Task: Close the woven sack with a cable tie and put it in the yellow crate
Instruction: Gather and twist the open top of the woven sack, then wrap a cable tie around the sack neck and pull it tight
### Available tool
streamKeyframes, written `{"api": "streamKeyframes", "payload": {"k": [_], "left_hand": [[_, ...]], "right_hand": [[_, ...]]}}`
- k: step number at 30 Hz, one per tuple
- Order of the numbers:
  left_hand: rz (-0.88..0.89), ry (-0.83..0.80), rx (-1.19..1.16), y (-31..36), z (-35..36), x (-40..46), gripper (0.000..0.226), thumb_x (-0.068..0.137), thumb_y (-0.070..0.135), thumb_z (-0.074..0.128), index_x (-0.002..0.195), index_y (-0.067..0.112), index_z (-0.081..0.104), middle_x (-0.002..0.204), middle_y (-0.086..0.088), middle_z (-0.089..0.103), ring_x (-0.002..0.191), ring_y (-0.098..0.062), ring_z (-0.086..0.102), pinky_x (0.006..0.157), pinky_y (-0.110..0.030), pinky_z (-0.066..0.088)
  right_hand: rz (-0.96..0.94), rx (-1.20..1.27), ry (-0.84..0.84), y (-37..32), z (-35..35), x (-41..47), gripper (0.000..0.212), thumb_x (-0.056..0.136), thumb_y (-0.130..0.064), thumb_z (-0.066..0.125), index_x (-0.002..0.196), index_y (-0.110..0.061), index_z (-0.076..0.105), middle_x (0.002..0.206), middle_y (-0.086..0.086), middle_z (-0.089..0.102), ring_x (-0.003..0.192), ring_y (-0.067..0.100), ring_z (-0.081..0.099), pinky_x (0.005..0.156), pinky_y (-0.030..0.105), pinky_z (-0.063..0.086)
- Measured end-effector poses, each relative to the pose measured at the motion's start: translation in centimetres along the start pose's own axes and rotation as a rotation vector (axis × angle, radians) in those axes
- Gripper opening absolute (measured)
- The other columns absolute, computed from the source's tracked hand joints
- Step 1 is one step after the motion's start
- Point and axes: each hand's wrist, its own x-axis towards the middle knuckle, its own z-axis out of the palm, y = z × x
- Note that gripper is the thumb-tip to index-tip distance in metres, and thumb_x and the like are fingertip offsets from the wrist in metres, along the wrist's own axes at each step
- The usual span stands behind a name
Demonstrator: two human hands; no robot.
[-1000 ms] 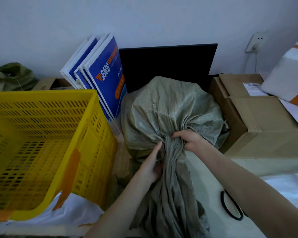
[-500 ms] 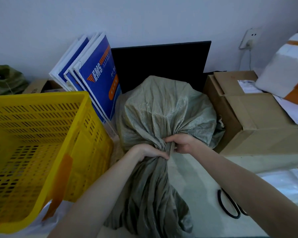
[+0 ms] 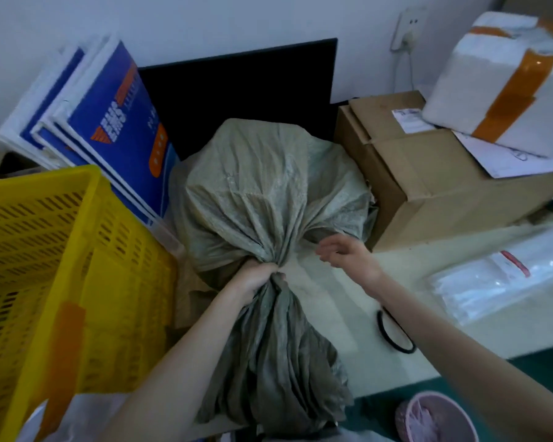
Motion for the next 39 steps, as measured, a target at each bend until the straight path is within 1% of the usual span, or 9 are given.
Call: {"api": "streamKeyframes", "payload": {"k": [2,5,11,15,20,30,33,36,39], "left_hand": [[0.015,0.024,-0.068,-0.2,0.9,-0.3,0.013,0.086,0.003,0.051,0.089,0.003,0.064,0.081,-0.012,0.064,0.078,-0.027,0.063,0.08,-0.035,0.054],[0.043,0.179,-0.025,-0.5,2.3,-0.7,0.007,0.084,0.009,0.053,0.087,0.006,0.059,0.082,-0.009,0.057,0.073,-0.022,0.055,0.062,-0.03,0.04],[0.077,0.277,-0.094,-1.7,3.7,-0.6,0.036,0.083,0.018,0.063,0.116,0.002,0.062,0.112,-0.013,0.064,0.101,-0.029,0.061,0.079,-0.035,0.046],[0.134,0.274,-0.114,-2.4,3.9,-0.7,0.04,0.085,0.016,0.066,0.123,0.006,0.061,0.12,-0.009,0.062,0.109,-0.028,0.059,0.092,-0.037,0.047],[0.144,0.27,-0.174,-2.6,4.2,-1.4,0.034,0.085,0.014,0.067,0.117,0.004,0.063,0.114,-0.008,0.063,0.1,-0.025,0.06,0.083,-0.032,0.046],[0.146,0.201,-0.263,-2.9,3.8,-2.2,0.033,0.086,0.013,0.066,0.118,0.012,0.058,0.095,0.0,0.061,0.081,-0.015,0.057,0.076,-0.026,0.042],[0.137,0.2,-0.271,-2.9,3.7,-2.1,0.042,0.086,0.014,0.066,0.125,0.006,0.055,0.106,-0.005,0.06,0.09,-0.021,0.057,0.079,-0.028,0.042],[0.133,0.209,-0.274,-3.0,3.7,-2.0,0.045,0.085,0.015,0.067,0.127,0.004,0.055,0.113,-0.009,0.062,0.093,-0.023,0.057,0.078,-0.029,0.043],[0.138,0.208,-0.27,-2.9,3.6,-2.2,0.039,0.085,0.012,0.067,0.122,0.004,0.058,0.108,-0.009,0.062,0.085,-0.021,0.058,0.073,-0.027,0.043]], "right_hand": [[-0.054,-0.029,0.127,1.5,-1.8,-1.5,0.014,0.087,0.0,0.059,0.097,-0.01,0.062,0.092,0.011,0.07,0.088,0.022,0.065,0.081,0.03,0.049],[-0.109,-0.184,0.274,4.1,-4.6,-3.3,0.017,0.086,-0.001,0.06,0.087,-0.018,0.063,0.087,0.006,0.071,0.085,0.021,0.066,0.083,0.034,0.05],[-0.115,-0.805,0.435,10.3,-11.7,-6.7,0.024,0.082,0.006,0.052,0.099,-0.004,0.066,0.1,0.011,0.068,0.096,0.031,0.058,0.083,0.038,0.043],[-0.019,-1.086,0.355,13.3,-14.6,-6.8,0.037,0.082,0.005,0.05,0.114,-0.008,0.063,0.115,0.012,0.063,0.106,0.035,0.051,0.086,0.041,0.037],[0.108,-1.314,0.182,14.1,-14.9,-5.3,0.05,0.09,-0.006,0.044,0.136,-0.023,0.047,0.13,0.005,0.049,0.118,0.027,0.042,0.096,0.036,0.035],[0.077,-1.523,0.201,13.0,-13.9,-2.4,0.033,0.087,0.0,0.046,0.112,-0.016,0.06,0.117,0.007,0.05,0.112,0.027,0.044,0.091,0.035,0.037],[0.002,-1.537,0.179,12.4,-13.8,-2.2,0.027,0.086,0.0,0.047,0.107,-0.014,0.057,0.116,0.008,0.051,0.111,0.028,0.045,0.089,0.035,0.035],[-0.098,-1.404,0.198,11.2,-13.2,-1.9,0.018,0.088,0.0,0.044,0.097,-0.014,0.05,0.102,0.006,0.057,0.099,0.028,0.051,0.082,0.033,0.032],[-0.174,-0.962,0.197,8.6,-11.9,-1.9,0.011,0.095,-0.009,0.044,0.087,-0.016,0.042,0.083,0.005,0.06,0.08,0.03,0.057,0.073,0.035,0.037]]}}
